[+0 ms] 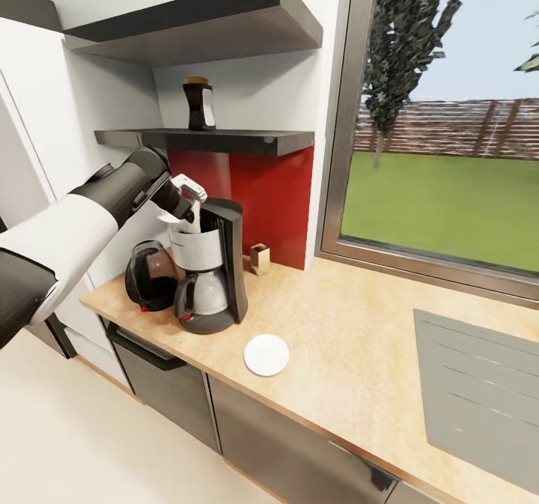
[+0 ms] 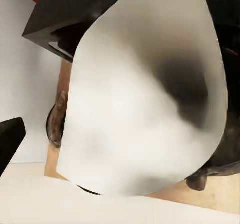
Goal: Set up a coffee station on the kitchen countertop: keep the coffee maker on the countertop, move the bottle of coffee from the kitchen shelf to the counter next to the coffee maker, place a paper coffee filter on top of the coffee maker, put the saucer next to the coffee maker with the coffee cup on the saucer, and place the electric kettle next to the coffee maker.
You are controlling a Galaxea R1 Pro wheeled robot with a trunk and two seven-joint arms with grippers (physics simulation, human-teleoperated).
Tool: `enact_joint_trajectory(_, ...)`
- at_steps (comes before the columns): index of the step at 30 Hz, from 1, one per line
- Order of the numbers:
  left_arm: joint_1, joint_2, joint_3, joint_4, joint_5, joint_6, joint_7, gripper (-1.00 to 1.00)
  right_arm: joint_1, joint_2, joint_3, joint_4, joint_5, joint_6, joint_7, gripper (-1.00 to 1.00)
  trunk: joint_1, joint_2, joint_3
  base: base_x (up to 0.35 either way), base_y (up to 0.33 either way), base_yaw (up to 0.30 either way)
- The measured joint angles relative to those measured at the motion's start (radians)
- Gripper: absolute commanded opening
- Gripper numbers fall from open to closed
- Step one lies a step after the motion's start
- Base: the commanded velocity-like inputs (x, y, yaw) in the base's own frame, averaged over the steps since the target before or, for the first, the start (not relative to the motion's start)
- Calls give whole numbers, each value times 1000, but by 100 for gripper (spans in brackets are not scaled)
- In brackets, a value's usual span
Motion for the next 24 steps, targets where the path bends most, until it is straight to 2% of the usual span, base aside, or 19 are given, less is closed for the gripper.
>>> enact_joint_trajectory(19,0,2,3,-5,0,-1,1,100,0,0,0,6,0,0,0,100,0,0,0,0,0,0)
enact_joint_trajectory(24,0,1,3,-8,0,-1,2,100,0,0,0,6,0,0,0,100,1,0,0,-210,0,0)
